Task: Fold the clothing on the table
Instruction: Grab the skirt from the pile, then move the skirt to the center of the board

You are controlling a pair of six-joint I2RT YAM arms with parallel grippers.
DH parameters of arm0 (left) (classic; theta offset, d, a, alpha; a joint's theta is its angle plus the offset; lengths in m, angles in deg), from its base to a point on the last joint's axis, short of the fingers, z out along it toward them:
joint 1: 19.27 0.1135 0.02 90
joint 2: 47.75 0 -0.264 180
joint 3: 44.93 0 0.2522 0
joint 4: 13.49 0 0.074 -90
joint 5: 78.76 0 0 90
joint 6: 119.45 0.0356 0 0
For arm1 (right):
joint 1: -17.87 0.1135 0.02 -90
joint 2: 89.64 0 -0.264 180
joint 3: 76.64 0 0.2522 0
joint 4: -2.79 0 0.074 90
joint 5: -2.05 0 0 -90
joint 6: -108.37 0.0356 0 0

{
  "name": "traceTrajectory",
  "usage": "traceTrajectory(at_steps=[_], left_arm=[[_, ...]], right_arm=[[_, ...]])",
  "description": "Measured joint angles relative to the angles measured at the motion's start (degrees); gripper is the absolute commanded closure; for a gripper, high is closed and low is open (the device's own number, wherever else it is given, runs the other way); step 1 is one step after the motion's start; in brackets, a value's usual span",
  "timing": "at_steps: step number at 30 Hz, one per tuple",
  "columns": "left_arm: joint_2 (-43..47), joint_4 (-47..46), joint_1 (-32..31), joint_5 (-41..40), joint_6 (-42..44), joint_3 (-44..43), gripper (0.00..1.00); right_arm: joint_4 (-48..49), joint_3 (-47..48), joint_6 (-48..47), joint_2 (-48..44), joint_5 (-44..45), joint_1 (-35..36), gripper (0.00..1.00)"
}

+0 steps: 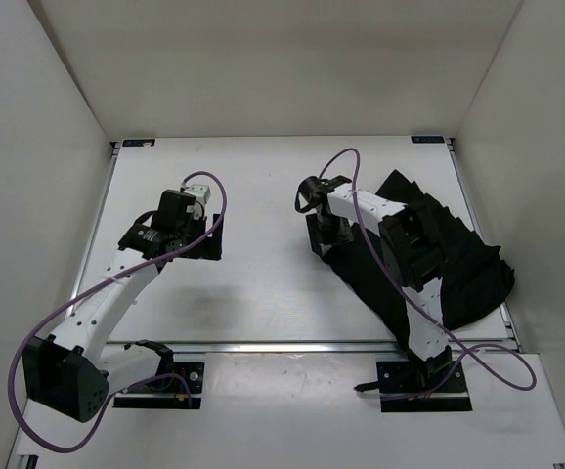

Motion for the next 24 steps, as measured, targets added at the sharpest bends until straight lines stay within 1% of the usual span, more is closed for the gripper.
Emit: traceTrajectory(at_steps=[2,3,4,8,10,11,13,15,17,19,20,22,24], left_arm=[[0.0,-0.1,0.0,0.1,0.0,0.3,0.01],[0.0,-0.2,0.0,0.2,0.0,0.5,0.02],[0.1,-0.3,0.0,0.2,0.0,0.7,0.02],[0.2,-0.3,0.1,0.5,0.0,1.0,0.01],[0.2,-0.5,0.1,0.9,0.0,1.0,0.01],[0.2,-0.6,0.1,1.0,0.0,1.1,0.01],[0.2,-0.8,0.3,1.6,0.0,1.3,0.02],[0.2,-1.1,0.7,2.3,-0.1,1.3,0.02],[0.2,-1.8,1.4,3.3,-0.2,1.3,0.01],[-0.1,-1.7,1.9,3.5,-0.3,0.6,0.01],[-0.4,-1.6,2.1,3.4,-0.3,-0.2,0.01],[-1.0,-1.4,2.3,3.1,-0.2,-2.6,0.01],[-1.3,-1.4,2.3,2.5,-0.3,-5.9,0.01]], right_arm=[[0.0,-1.1,-0.1,-0.5,-0.2,0.0,0.84],[-0.2,-1.5,-0.1,-0.5,-0.2,0.0,0.91],[-0.3,-1.7,0.0,-0.5,-0.1,0.0,1.00],[-2.2,-0.2,-0.3,0.5,0.3,0.0,1.00],[-4.1,3.3,-1.6,2.3,0.5,0.3,1.00],[-5.8,6.8,-2.4,3.8,0.2,0.5,1.00],[-7.7,16.3,-4.1,6.8,-1.0,0.9,1.00],[-10.0,30.5,-5.3,10.6,-3.7,1.0,1.00],[-9.1,45.1,-5.7,12.9,-7.5,0.9,1.00],[-6.7,55.1,-5.3,12.5,-12.0,0.3,1.00],[-4.6,57.1,-4.9,10.6,-13.9,0.0,1.00],[-1.2,55.4,-4.6,4.1,-16.0,-0.6,1.00],[3.9,45.3,-4.7,-7.0,-16.0,-1.6,1.00]])
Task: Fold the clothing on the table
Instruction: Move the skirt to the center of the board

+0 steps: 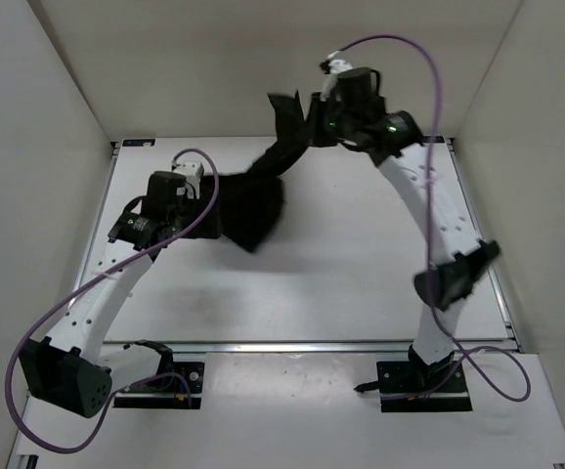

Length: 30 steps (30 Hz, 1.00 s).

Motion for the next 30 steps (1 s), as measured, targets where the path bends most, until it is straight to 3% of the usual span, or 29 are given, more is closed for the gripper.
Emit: traceTrajectory(at_steps=[4,7,10,15,23,27,30], left_arm=[[0.1,0.1,-0.7,-1.6,0.0,-6.9,0.02],[1.0,-1.5,-2.8,-2.1,-0.3,-9.9,0.01],[4.9,-4.4,-3.6,-0.8,-1.2,-8.1,0.02],[10.1,-5.1,-4.2,0.1,-3.4,-1.0,0.01],[8.6,-6.4,-11.5,4.6,-13.3,17.8,0.01],[6.2,-9.2,-18.8,5.2,-17.7,18.6,0.01],[-0.9,-9.9,-24.4,4.2,-19.0,13.6,0.01]], right_arm=[[9.6,-26.0,1.4,-21.8,-1.4,-4.2,1.00],[15.8,-43.8,2.7,-30.4,-2.3,-8.2,1.00],[21.7,-60.7,4.7,-33.2,-2.9,-9.7,1.00],[25.6,-85.2,7.8,-28.8,-5.1,-9.7,1.00],[28.1,-88.9,8.8,-28.5,-7.7,-10.1,1.00],[28.7,-87.6,8.3,-28.1,-8.2,-9.8,1.00],[29.2,-86.6,7.6,-27.7,-8.0,-8.7,1.00]])
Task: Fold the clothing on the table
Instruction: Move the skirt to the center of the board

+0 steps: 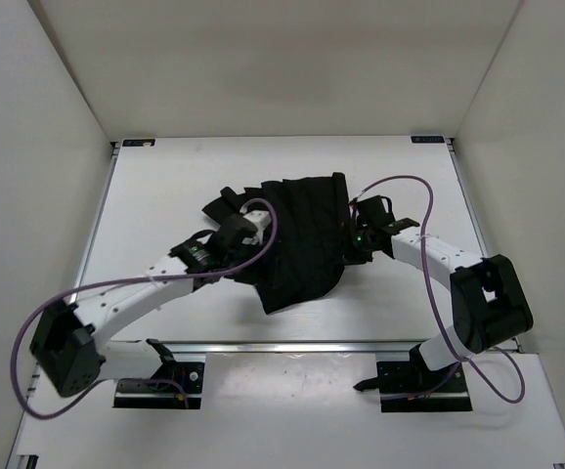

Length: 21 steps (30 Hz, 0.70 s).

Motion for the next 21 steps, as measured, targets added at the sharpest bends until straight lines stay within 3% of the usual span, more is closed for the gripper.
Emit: traceTrajectory(at_steps=[7,12,18,19,21], left_arm=[[-18.7,-1.9,-10.3,-6.3,0.5,-13.7,0.01],[-30.1,2.5,-16.6,-15.0,2.8,-22.0,0.01],[-36.4,5.7,-17.7,-20.9,4.3,-25.6,0.02],[-37.0,6.5,-17.7,-21.9,4.4,-25.9,0.03],[-37.9,7.7,-17.6,-24.1,4.3,-26.2,0.22]], right_arm=[[0.4,-0.6,-0.7,0.2,-0.5,-0.6,1.00],[1.2,-2.4,-1.0,0.1,-0.7,-1.3,1.00],[2.0,-4.1,-1.3,-0.6,-0.9,-1.8,1.00],[2.2,-4.2,-1.4,-0.7,-1.1,-1.8,1.00],[2.8,-4.6,-1.5,-1.2,-1.5,-2.2,0.99]])
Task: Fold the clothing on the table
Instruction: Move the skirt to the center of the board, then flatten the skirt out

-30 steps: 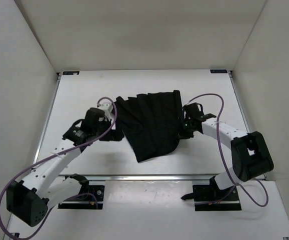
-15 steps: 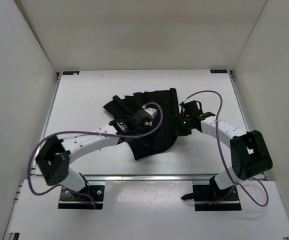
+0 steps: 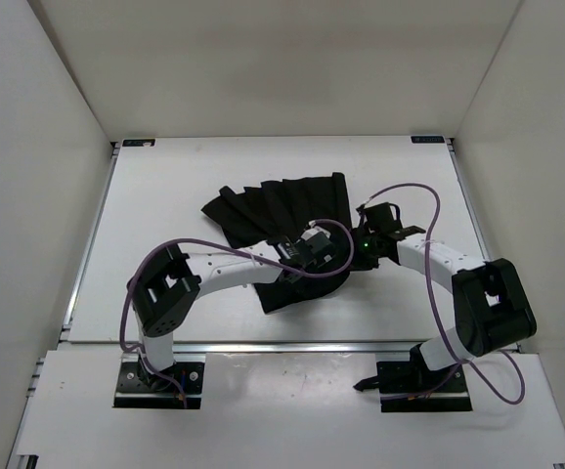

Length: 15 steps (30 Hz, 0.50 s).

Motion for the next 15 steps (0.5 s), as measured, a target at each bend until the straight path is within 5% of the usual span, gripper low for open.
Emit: traceTrajectory(at_steps=[2,6,9,15], left_arm=[[-0.4,1.1,0.0,-1.5,-0.2,0.0,0.32],[-0.7,2.2,0.4,-3.1,-0.6,0.0,0.78],[-0.7,2.9,0.9,-4.2,-1.3,0.0,0.99],[2.2,4.4,5.5,-3.5,-1.9,-0.2,1.00]], right_arm=[[0.3,-0.5,0.0,-0.4,-0.2,-0.6,1.00],[0.7,-1.2,-0.2,-0.6,-0.6,-1.5,1.00],[0.9,-1.3,-0.3,-0.6,-0.7,-1.9,1.00],[-0.5,-0.4,-1.2,-1.3,-1.3,-4.6,1.00]])
